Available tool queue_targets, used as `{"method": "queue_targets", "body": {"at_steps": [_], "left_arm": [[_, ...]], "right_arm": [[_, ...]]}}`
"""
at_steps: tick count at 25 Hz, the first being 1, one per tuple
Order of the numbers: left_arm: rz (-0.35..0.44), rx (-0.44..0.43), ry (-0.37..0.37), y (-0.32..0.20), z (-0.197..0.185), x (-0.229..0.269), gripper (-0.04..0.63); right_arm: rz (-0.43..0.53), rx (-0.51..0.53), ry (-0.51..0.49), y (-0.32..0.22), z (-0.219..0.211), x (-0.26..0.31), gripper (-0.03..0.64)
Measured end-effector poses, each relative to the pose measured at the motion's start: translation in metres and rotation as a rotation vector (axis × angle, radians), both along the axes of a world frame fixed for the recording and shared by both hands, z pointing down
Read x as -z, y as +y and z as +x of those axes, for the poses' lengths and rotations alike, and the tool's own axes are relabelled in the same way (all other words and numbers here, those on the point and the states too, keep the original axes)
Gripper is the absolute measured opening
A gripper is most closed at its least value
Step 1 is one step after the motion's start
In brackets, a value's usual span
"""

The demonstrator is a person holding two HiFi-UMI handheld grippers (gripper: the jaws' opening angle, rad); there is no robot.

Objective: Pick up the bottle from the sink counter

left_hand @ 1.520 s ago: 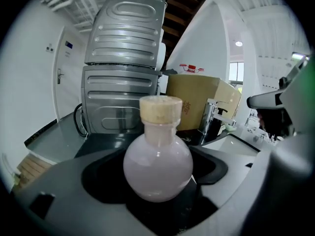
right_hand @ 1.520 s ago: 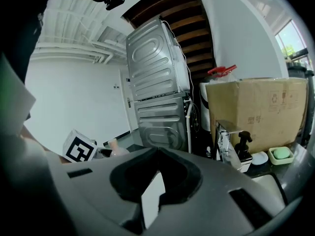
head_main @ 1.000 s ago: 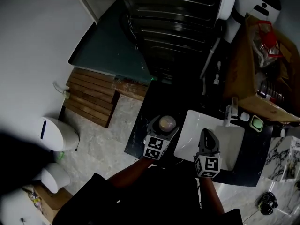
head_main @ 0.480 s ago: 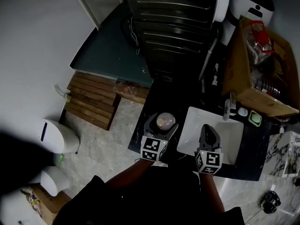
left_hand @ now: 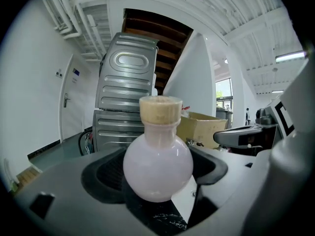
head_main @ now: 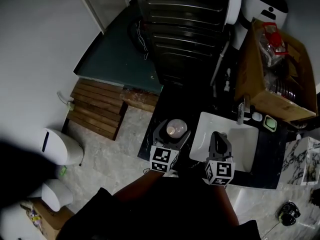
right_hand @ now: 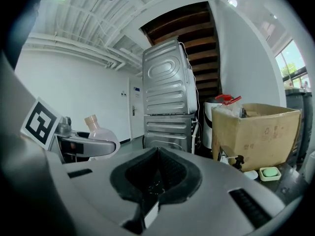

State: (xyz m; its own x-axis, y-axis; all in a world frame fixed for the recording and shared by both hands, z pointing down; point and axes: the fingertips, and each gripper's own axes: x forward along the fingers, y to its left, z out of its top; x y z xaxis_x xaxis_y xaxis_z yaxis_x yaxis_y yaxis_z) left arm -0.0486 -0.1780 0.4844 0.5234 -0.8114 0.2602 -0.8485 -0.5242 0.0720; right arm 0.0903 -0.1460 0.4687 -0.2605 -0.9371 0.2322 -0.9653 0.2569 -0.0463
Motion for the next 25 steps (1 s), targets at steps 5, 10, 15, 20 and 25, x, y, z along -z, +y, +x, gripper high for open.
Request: {"method": "queue_targets", "body": {"at_steps": [5, 10, 15, 20, 25], "left_arm": [[-0.002, -0.001, 0.002, 0.005, -0.002, 0.000, 0.382], [0.001, 0.004, 0.004, 0.004, -0.006, 0.002, 0.382], [0.002, -0.001, 0.004, 0.000, 0.000, -0.001, 0.382], [-0.008, -0.016, 0.005, -0.005, 0.007, -0.003, 0.382], [-0.008, -0.018, -0.012, -0.016, 0.011, -0.010, 0.382]], "right_arm": [[0.021, -0.009, 0.035, 0.004, 0.000, 0.007, 0.037], [0.018, -0.011, 0.033, 0.004, -0.002, 0.006, 0.037], [0.017, -0.014, 0.027, 0.002, 0.004, 0.003, 0.037], [0.001, -0.026, 0.038, 0.000, 0.008, -0.001, 0.037], [0.008, -0.023, 0.025, -0.011, 0.011, -0.005, 0.037]]}}
